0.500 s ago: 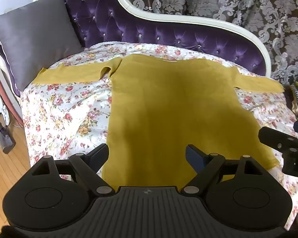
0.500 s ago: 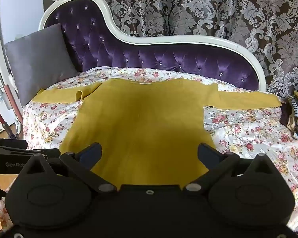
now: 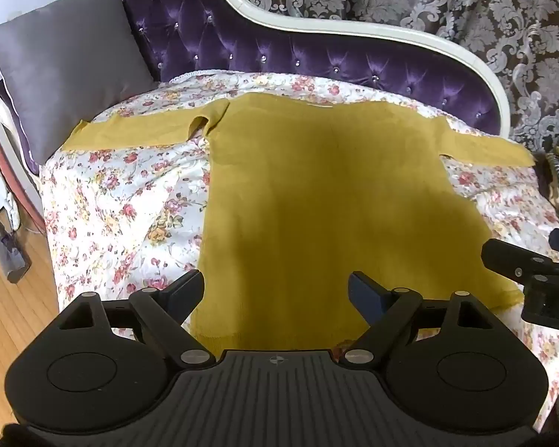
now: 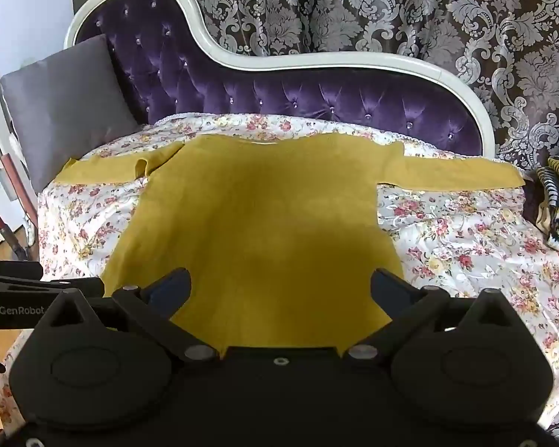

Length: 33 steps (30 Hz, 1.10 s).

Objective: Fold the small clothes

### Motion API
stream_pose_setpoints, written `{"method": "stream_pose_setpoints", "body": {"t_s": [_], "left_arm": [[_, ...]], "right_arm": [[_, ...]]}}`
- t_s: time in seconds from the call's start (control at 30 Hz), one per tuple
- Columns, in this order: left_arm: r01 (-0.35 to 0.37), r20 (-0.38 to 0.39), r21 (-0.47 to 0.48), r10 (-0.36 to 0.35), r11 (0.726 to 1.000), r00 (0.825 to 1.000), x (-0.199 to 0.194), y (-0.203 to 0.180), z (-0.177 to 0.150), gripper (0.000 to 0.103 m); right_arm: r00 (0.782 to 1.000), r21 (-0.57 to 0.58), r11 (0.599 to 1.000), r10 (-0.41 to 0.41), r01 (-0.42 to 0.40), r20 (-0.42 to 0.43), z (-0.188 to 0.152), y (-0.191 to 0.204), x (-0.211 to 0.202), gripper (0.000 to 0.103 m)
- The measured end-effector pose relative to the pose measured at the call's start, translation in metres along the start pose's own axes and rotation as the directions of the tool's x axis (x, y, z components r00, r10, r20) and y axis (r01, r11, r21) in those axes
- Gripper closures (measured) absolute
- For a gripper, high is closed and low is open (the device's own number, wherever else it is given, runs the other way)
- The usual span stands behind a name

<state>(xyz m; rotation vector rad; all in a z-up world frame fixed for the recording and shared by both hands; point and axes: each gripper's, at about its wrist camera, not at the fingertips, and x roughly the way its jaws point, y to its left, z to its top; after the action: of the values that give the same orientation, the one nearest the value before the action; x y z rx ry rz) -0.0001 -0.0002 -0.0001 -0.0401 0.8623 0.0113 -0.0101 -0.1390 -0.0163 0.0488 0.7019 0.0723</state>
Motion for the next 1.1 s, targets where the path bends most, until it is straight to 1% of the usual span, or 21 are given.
{"method": "stream_pose_setpoints", "body": {"t_s": [0.5, 0.8, 1.1], "left_arm": [[0.017, -0.041, -0.009, -0.018, 1.000, 0.999, 0.006, 0.002, -0.001, 0.019], [0.018, -0.045, -0.011, -0.018, 1.000, 0.999, 0.007, 0.002, -0.001, 0.019], [0.008, -0.041, -0.015, -0.009, 1.000, 0.999, 0.009, 0.004, -0.001, 0.019]], "right_arm": [[0.999, -0.013, 1.000, -0.016, 0.015, -0.032, -0.001, 0.003, 0.005, 0.001], [0.999, -0.019, 1.000, -0.013, 0.012, -0.034, 0.000, 0.004, 0.007, 0.001], [0.998, -0.004, 0.999, -0.038, 0.038, -0.054, -0.003, 0.002, 0.013, 0.001]]}}
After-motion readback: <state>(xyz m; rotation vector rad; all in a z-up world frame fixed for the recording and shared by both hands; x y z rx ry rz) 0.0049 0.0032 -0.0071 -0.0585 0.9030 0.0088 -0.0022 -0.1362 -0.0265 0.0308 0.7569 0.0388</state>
